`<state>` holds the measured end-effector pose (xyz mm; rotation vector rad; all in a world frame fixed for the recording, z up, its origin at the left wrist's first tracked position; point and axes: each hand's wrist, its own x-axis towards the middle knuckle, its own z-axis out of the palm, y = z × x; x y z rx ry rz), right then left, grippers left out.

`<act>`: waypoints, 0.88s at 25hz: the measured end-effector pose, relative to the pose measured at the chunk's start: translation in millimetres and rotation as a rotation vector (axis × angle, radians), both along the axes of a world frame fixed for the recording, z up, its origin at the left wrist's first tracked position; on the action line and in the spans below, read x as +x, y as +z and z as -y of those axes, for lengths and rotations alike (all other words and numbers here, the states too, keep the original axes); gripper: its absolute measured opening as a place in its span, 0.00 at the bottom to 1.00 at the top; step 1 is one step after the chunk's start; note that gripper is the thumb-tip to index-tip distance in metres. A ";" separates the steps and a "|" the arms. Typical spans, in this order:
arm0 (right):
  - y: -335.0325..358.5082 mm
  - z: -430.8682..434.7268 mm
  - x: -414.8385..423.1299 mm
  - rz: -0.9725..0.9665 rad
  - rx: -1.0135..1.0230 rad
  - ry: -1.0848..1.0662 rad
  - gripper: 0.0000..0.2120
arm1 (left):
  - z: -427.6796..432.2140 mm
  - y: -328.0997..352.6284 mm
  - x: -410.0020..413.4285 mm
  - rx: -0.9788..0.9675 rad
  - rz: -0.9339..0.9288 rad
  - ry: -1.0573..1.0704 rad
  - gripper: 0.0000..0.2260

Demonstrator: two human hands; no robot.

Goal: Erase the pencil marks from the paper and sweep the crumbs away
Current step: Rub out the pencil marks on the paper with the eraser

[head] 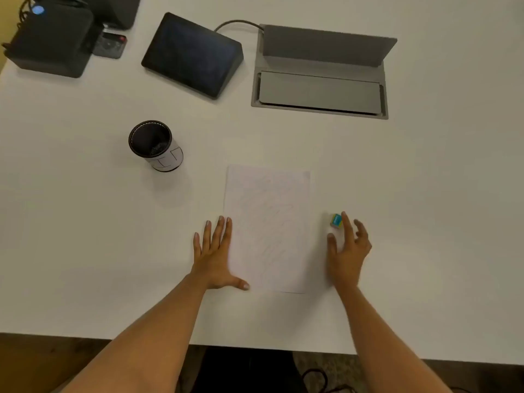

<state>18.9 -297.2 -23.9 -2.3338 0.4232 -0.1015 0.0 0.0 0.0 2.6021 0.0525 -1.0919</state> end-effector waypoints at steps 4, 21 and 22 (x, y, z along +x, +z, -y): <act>1.8 33.7 23.9 -0.135 -0.063 0.218 0.20 | -2.0 -2.1 2.4 0.022 -0.035 -0.006 0.75; 30.7 -68.2 -43.1 -0.109 0.471 -0.229 0.04 | 2.4 3.7 7.8 0.038 -0.097 -0.005 0.74; 31.2 -73.2 -50.6 -0.121 0.458 -0.193 0.06 | 3.3 4.9 8.5 0.045 -0.101 -0.004 0.75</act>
